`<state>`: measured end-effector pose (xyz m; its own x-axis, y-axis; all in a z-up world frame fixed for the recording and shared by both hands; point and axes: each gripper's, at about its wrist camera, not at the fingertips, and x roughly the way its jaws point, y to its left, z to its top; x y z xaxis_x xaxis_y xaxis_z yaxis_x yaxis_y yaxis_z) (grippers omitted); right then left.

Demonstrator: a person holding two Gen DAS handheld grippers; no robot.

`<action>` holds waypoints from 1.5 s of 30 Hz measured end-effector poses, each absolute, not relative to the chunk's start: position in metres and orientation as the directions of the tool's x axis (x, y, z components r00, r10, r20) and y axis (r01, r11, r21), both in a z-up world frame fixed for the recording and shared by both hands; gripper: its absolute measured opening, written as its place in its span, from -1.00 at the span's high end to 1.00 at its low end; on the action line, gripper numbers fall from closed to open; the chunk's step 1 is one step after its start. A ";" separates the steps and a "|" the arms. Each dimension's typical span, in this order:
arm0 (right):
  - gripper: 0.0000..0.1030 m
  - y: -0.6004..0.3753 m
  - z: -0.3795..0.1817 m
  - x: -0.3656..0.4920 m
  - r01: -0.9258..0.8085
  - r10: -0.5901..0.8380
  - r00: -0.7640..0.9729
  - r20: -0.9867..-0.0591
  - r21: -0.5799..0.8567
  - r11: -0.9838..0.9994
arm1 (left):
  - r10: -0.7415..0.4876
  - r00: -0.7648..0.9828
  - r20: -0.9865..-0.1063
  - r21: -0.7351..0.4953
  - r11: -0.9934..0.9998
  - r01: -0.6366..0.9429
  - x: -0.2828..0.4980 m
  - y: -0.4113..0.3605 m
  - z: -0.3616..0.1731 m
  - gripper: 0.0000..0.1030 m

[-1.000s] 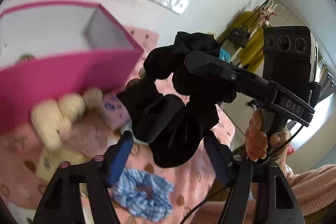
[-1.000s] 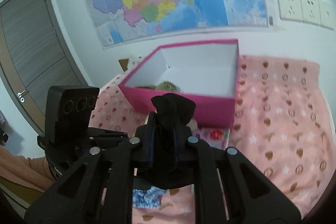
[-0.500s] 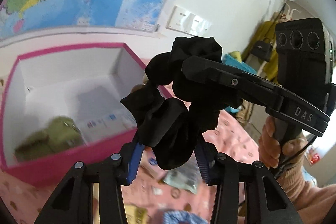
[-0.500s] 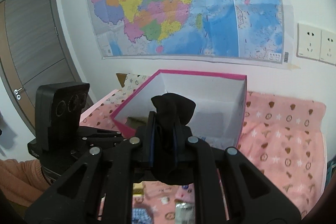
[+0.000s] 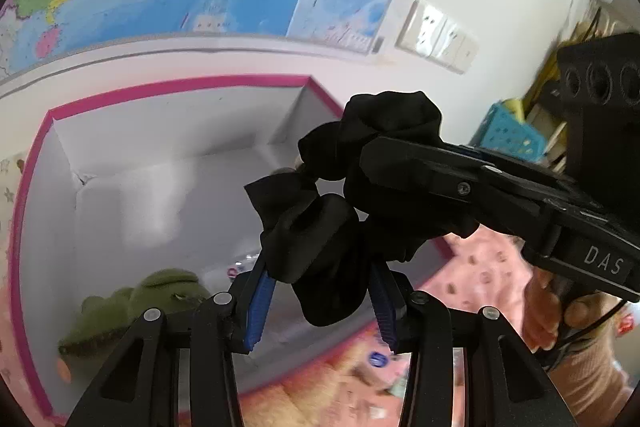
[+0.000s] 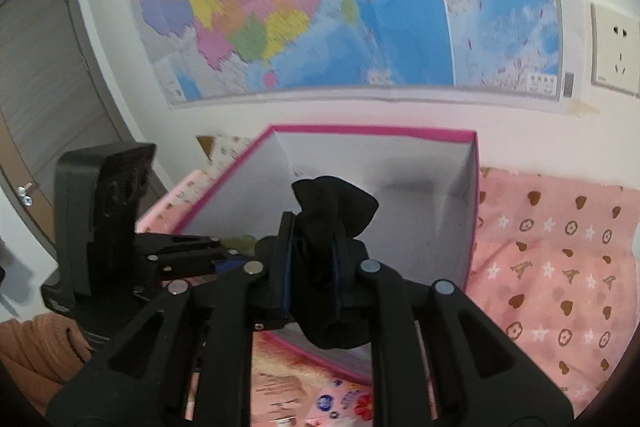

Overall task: Organize soft objects
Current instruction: 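Carry the black cloth into the pink box and open the right gripper, then grasp the blue gingham scrunchie with the right gripper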

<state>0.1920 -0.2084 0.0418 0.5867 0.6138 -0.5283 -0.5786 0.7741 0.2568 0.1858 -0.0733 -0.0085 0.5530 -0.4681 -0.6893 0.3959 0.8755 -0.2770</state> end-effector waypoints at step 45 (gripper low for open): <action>-0.06 -0.227 -0.076 0.021 -0.546 0.657 0.328 -0.679 0.431 0.718 | -0.494 0.512 -0.703 -0.259 0.848 0.462 0.032 -0.053 -0.054 -0.24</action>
<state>0.0206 -0.2270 -0.0760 0.3282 0.6567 -0.6790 -0.5464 0.7183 0.4307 0.0320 -0.0530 -0.0545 0.5117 -0.4935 -0.7033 0.4618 0.8483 -0.2593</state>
